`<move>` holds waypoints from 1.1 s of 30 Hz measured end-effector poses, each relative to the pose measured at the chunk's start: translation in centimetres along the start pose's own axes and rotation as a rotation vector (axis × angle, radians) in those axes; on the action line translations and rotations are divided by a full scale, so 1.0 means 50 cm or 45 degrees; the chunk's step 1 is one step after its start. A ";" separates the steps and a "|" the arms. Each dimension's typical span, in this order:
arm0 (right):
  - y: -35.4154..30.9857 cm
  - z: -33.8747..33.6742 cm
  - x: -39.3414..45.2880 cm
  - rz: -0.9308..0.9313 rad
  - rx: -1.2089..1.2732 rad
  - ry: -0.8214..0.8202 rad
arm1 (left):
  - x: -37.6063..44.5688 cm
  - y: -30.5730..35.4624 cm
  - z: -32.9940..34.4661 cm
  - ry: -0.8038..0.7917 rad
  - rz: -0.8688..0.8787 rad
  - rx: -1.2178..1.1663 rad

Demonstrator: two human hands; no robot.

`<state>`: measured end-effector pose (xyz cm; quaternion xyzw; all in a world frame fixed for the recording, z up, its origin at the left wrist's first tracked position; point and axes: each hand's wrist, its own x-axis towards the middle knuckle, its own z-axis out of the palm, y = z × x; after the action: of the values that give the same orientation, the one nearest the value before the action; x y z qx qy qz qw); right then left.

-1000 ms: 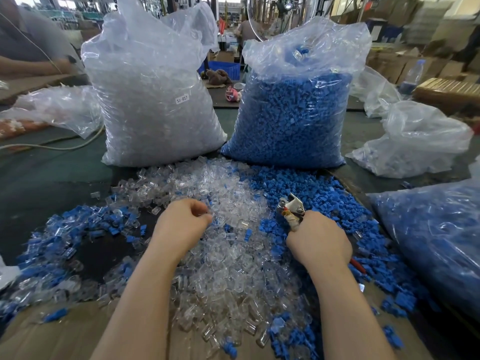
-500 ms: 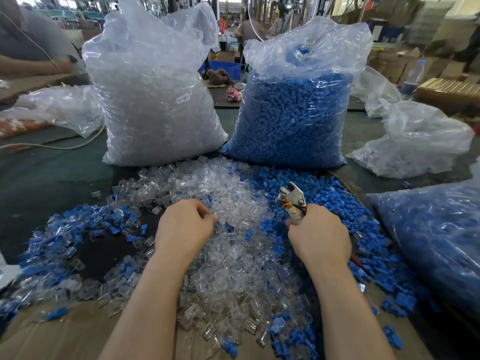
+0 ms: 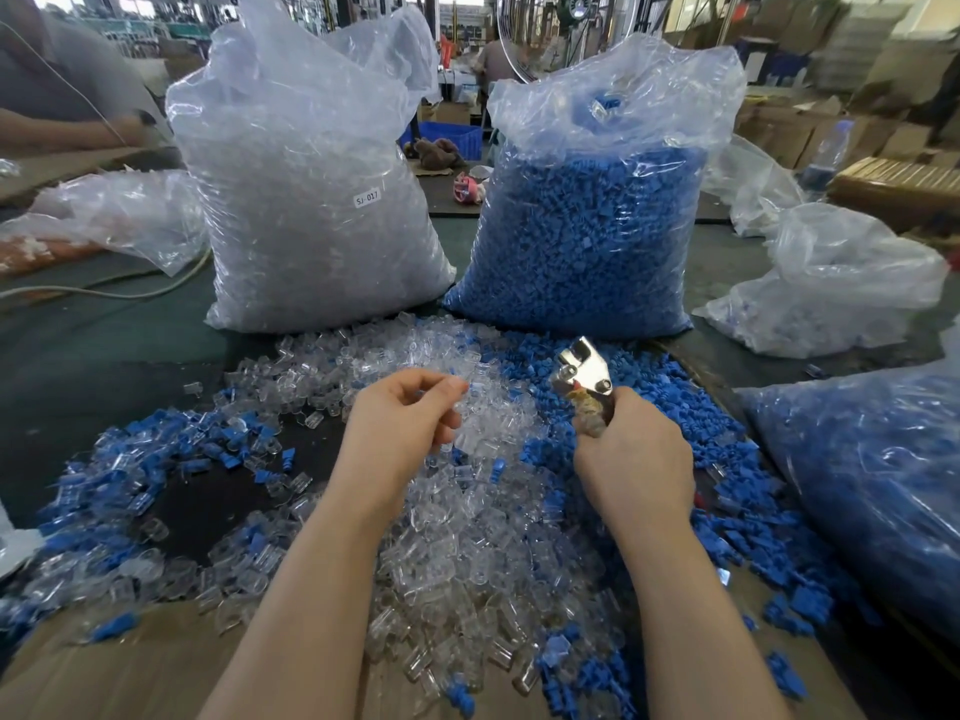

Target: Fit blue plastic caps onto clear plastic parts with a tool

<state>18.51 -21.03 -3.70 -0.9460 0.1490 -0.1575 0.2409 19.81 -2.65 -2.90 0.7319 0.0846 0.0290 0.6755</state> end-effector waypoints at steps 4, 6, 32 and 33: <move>-0.001 -0.001 0.000 -0.010 0.072 0.034 | -0.004 0.001 0.016 -0.041 -0.058 -0.070; -0.003 0.000 0.001 -0.023 0.138 0.047 | -0.007 0.002 0.021 -0.059 -0.081 -0.106; -0.031 0.001 -0.014 -0.158 0.883 0.026 | -0.033 0.017 0.060 -0.016 -0.017 -0.347; -0.032 0.001 -0.015 -0.163 0.889 0.022 | -0.035 0.018 0.062 -0.012 -0.014 -0.350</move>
<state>18.17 -19.38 -3.10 -0.8126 0.0288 -0.2218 0.5381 18.64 -6.07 -2.15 0.6322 0.0805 0.0331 0.7699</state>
